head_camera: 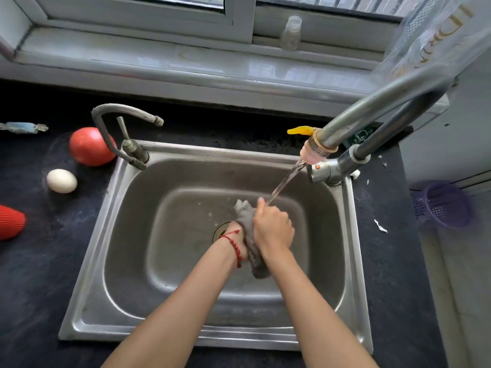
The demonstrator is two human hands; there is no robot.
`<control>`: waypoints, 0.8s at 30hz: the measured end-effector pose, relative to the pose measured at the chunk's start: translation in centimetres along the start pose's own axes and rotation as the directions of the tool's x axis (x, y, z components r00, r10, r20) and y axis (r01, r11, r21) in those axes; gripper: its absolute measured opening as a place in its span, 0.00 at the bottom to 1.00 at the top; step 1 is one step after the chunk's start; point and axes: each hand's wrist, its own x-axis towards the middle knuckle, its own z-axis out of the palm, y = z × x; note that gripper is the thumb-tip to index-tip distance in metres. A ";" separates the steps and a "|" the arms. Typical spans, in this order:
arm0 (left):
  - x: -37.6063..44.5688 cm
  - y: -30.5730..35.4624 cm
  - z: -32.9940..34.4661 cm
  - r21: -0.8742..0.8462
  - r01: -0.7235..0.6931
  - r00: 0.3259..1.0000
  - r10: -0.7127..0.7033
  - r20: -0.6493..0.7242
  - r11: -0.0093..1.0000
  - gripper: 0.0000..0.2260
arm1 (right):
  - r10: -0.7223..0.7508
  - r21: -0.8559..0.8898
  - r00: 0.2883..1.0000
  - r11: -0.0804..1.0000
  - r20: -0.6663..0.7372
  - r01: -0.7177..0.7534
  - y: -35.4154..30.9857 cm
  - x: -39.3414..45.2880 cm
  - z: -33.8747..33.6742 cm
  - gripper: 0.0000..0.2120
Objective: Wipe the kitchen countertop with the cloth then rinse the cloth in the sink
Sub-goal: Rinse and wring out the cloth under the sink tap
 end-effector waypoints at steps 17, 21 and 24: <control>-12.7 2.5 5.6 0.263 -0.078 0.996 0.063 0.064 0.962 0.25 | -0.288 0.605 0.887 0.796 0.362 0.012 1.8 1.9 -1.6 0.09; -9.9 2.9 4.1 0.199 -0.272 0.957 0.287 -0.048 0.941 0.17 | -0.295 0.579 0.926 0.808 0.235 0.110 3.6 2.0 -1.7 0.13; -9.8 2.5 4.1 0.149 -0.367 0.926 0.376 -0.032 0.918 0.20 | -0.044 0.657 0.986 0.750 0.162 -0.075 4.3 2.1 -0.6 0.13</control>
